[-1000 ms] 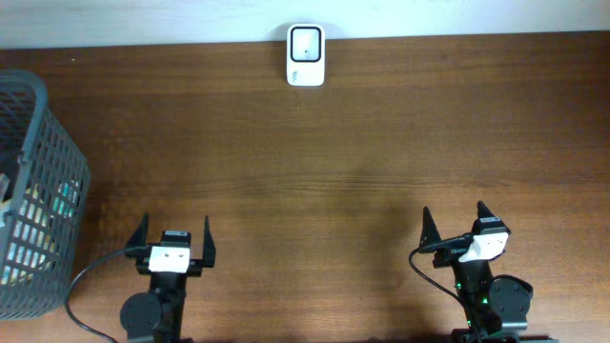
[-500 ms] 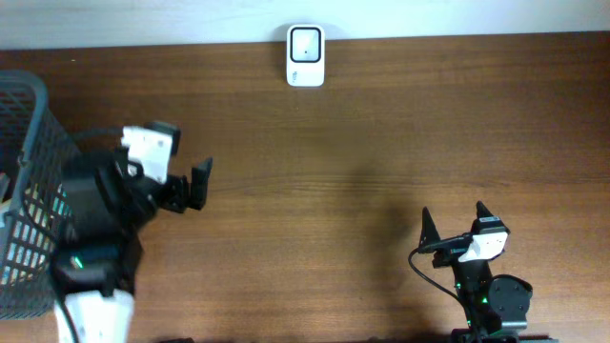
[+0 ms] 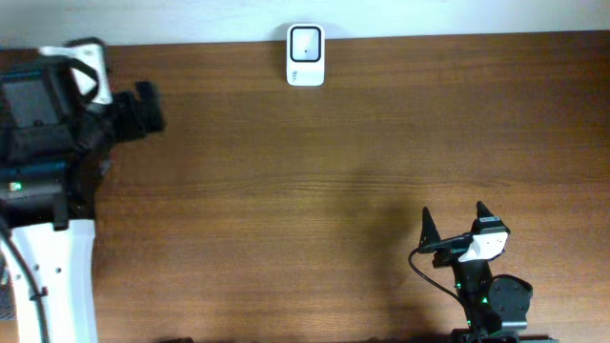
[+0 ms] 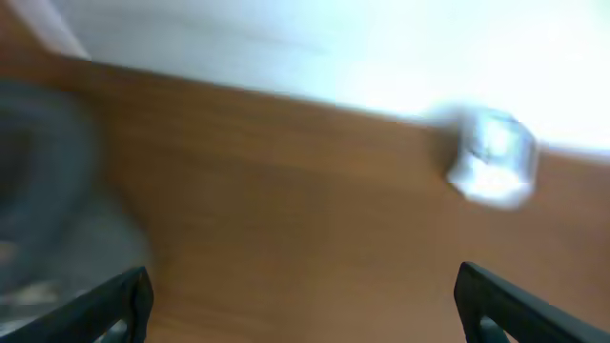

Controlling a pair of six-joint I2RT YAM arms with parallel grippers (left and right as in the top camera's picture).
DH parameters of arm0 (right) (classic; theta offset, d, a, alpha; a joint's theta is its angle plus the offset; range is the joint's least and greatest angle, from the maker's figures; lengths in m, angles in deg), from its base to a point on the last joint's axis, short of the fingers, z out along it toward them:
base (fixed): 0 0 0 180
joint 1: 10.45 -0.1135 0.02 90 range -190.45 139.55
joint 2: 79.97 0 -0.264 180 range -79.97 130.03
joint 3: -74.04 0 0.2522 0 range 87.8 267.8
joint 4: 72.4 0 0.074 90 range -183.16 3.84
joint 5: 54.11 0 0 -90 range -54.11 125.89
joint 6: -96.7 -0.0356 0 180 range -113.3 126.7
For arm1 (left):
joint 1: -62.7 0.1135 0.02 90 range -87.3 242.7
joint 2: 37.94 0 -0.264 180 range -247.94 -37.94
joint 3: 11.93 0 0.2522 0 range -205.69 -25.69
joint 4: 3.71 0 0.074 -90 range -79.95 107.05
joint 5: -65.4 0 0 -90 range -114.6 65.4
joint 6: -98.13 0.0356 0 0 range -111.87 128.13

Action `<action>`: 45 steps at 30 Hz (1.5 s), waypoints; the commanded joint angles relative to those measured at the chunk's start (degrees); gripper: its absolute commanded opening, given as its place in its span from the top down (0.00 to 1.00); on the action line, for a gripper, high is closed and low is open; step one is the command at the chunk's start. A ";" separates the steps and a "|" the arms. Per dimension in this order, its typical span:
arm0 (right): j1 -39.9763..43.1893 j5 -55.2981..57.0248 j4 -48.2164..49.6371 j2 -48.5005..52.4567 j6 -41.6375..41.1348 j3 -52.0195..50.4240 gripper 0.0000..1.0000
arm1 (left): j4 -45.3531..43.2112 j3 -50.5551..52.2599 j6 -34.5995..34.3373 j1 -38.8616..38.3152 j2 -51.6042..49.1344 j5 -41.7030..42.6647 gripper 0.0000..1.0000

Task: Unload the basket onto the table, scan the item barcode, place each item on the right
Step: 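Reach the left gripper into the grey basket and grasp a snack bag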

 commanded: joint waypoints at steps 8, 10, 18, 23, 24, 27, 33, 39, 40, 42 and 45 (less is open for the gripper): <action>0.33 -0.31 -0.11 -0.39 -0.44 -0.42 0.01 | 3.82 -8.28 -14.99 36.70 -8.31 -15.43 0.01; 0.33 -0.31 -0.11 -0.39 -0.44 -0.42 0.01 | 7.56 -8.28 -14.93 39.34 -15.10 -13.97 0.01; 0.33 -0.31 -0.11 -0.39 -0.44 -0.42 0.01 | 18.14 -8.15 -13.73 40.37 -30.58 -12.52 0.00; 0.33 -0.28 -0.11 -0.39 -0.44 -0.42 0.01 | 12.61 -5.40 -6.03 40.81 -33.11 -12.57 0.01; 0.33 -0.28 -0.11 -0.39 -0.44 -0.42 0.01 | 11.65 -4.13 -4.92 41.42 -33.99 -12.66 0.01; 0.33 -0.28 -0.11 -0.39 -0.44 -0.42 0.01 | 10.93 -3.54 -2.29 42.75 -39.10 -12.61 0.00; 0.33 -0.28 -0.11 -0.39 -0.44 -0.42 0.01 | 10.10 -3.54 -1.36 42.73 -44.46 -12.17 0.11; 0.33 -0.28 -0.11 -0.39 -0.44 -0.42 0.01 | 11.82 -5.55 -1.36 42.42 -45.18 -8.24 0.84; 0.33 -0.28 -0.11 -0.39 -0.44 -0.42 0.01 | 12.85 -7.37 -1.36 42.40 -45.00 -6.36 0.87; 0.33 -0.28 -0.11 -0.39 -0.44 -0.42 0.01 | 16.59 -13.68 -1.38 42.32 -44.19 -2.82 0.99; 0.33 -0.31 -0.11 -0.39 -0.44 -0.42 0.01 | 22.10 -24.90 -1.38 42.29 -41.81 4.13 1.00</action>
